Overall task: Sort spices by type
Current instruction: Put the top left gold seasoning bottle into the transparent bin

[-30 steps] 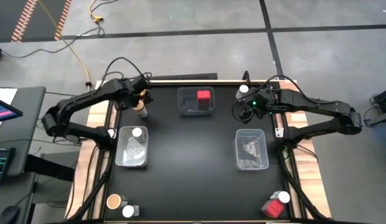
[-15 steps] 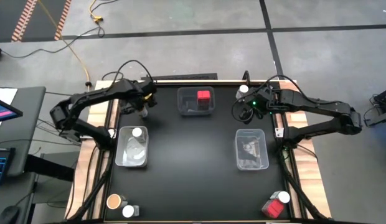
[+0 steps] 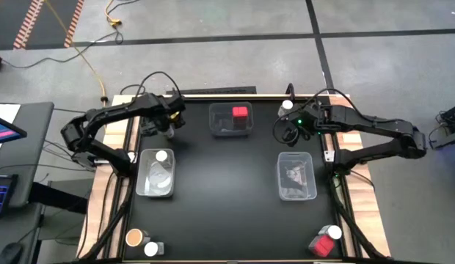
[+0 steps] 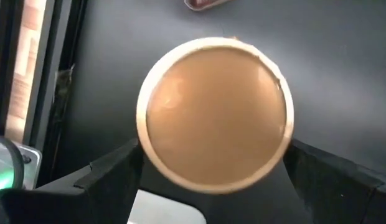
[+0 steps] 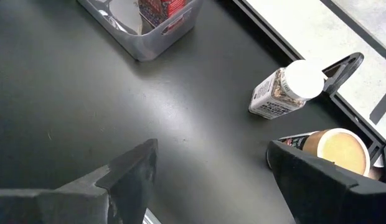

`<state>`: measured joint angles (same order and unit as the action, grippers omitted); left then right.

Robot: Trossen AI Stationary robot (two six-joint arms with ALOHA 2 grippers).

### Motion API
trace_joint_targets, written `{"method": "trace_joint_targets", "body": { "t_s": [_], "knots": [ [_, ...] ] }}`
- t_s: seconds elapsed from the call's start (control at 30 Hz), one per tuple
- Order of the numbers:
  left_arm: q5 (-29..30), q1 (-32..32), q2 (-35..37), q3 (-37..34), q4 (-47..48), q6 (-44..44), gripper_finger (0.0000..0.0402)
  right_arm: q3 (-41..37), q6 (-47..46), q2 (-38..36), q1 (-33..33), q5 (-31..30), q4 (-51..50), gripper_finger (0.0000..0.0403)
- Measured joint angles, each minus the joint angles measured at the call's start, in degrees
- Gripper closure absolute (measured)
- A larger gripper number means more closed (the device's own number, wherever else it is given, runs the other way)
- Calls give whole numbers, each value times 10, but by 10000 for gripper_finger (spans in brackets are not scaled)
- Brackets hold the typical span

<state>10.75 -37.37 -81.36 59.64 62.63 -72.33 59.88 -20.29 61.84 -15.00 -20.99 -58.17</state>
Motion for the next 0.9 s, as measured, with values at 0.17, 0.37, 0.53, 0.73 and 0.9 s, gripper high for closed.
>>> {"method": "trace_joint_targets", "body": {
  "t_s": [0.17,0.37,0.53,0.73,0.9],
  "knots": [
    [15,-12,0,0,-5,3,43,0,0,0,0,0,0,70],
    [15,-14,0,0,-9,3,69,0,7,0,0,0,1,70],
    [16,-14,0,0,-8,3,94,0,7,0,0,0,4,70],
    [20,-14,0,0,-8,14,133,0,9,0,0,0,4,70],
    [19,-17,0,0,-14,62,143,0,9,0,0,0,5,70]
  ]
}}
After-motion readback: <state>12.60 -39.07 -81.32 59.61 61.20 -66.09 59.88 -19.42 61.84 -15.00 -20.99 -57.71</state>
